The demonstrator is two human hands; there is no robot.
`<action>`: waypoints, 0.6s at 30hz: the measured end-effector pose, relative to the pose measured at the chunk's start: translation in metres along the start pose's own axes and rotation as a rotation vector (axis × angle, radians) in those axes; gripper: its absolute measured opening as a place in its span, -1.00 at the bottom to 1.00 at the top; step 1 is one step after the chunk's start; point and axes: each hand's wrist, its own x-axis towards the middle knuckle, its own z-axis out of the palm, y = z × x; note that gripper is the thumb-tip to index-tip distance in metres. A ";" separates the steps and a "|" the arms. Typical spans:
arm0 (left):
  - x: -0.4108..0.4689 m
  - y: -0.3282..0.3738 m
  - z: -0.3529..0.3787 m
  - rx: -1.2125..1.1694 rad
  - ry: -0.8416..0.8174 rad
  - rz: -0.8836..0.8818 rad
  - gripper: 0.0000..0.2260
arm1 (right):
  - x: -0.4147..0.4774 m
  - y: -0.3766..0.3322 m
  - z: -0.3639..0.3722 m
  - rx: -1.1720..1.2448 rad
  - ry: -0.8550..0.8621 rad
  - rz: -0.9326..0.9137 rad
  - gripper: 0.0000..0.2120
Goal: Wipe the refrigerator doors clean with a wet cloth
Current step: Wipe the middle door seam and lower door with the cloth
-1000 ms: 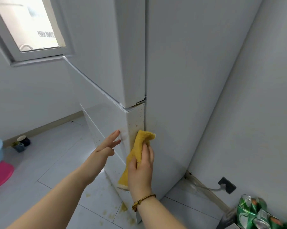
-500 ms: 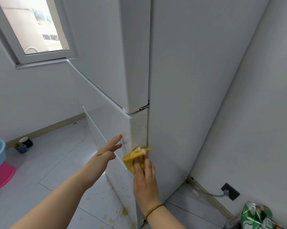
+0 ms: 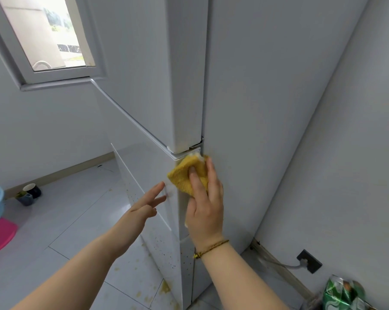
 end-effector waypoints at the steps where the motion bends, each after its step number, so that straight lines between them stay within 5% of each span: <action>1: -0.002 0.002 0.002 0.003 0.005 0.000 -0.49 | 0.004 -0.001 0.000 0.005 0.013 0.024 -0.64; 6: -0.005 0.007 -0.002 0.089 -0.053 -0.024 -0.52 | -0.033 -0.003 0.006 -0.042 -0.140 -0.020 -0.59; 13: -0.006 0.007 0.000 0.096 -0.067 -0.042 -0.47 | 0.021 -0.013 0.008 0.115 0.030 0.005 -0.65; 18: 0.013 -0.012 -0.013 0.064 -0.033 -0.070 -0.39 | -0.034 0.005 0.021 0.025 -0.083 0.103 -0.57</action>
